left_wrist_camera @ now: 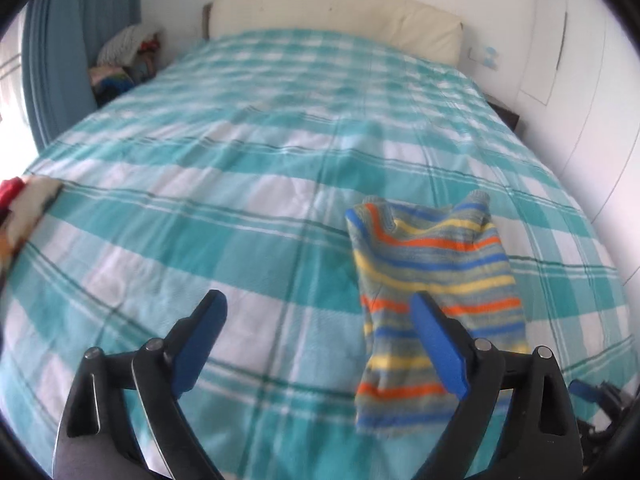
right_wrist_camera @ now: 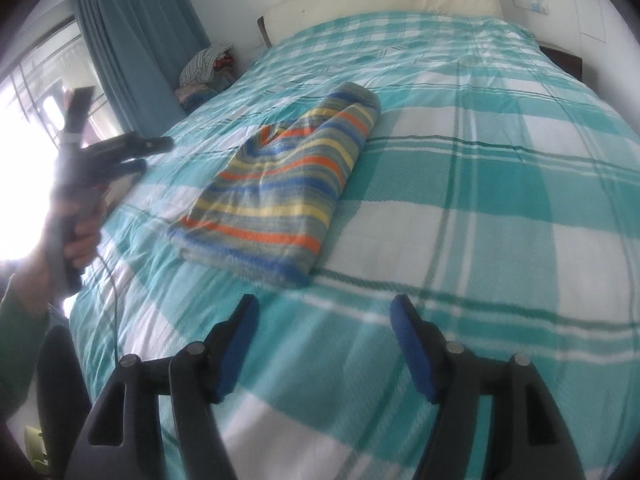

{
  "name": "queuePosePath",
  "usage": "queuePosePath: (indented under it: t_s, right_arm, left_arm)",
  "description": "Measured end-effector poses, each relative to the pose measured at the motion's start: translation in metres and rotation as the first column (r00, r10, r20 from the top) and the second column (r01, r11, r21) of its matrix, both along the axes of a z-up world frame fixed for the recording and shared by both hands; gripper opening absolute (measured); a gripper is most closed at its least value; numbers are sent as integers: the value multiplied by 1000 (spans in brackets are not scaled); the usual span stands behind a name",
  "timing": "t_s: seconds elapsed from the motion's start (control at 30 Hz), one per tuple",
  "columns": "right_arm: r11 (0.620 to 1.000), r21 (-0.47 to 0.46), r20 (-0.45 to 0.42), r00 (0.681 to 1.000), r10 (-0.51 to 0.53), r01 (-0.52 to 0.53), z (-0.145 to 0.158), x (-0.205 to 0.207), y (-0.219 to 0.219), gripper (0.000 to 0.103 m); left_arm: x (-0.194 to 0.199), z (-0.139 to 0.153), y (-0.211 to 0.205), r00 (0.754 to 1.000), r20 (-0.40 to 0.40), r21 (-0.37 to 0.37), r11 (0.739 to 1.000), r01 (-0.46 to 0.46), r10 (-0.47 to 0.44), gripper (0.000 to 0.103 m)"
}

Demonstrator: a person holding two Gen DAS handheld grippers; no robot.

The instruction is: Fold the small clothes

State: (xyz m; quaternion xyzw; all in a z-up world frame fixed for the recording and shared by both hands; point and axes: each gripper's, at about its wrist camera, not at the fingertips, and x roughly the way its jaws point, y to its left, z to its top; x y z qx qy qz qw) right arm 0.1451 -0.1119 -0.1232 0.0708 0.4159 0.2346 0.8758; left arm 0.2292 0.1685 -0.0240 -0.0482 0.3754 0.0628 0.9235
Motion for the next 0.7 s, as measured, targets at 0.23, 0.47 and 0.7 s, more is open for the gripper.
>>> queuePosePath:
  t_s: [0.23,0.47,0.7]
  right_arm:
    - [1000,-6,18,1000,-8,8,10,-20,0,68]
    - [1000,-11,28,1000,0,1,13,-23,2,69]
    - [991,121,-25,998,-55,57,17,44,-6,81]
  left_arm:
    - [-31,20,-9,1000,25,95,995,-12,10,94]
    - [-32,15,-11,1000,1,135,990,30,-30,98]
    - [31,-59,20,974,-113,-271,950,158,-195,98]
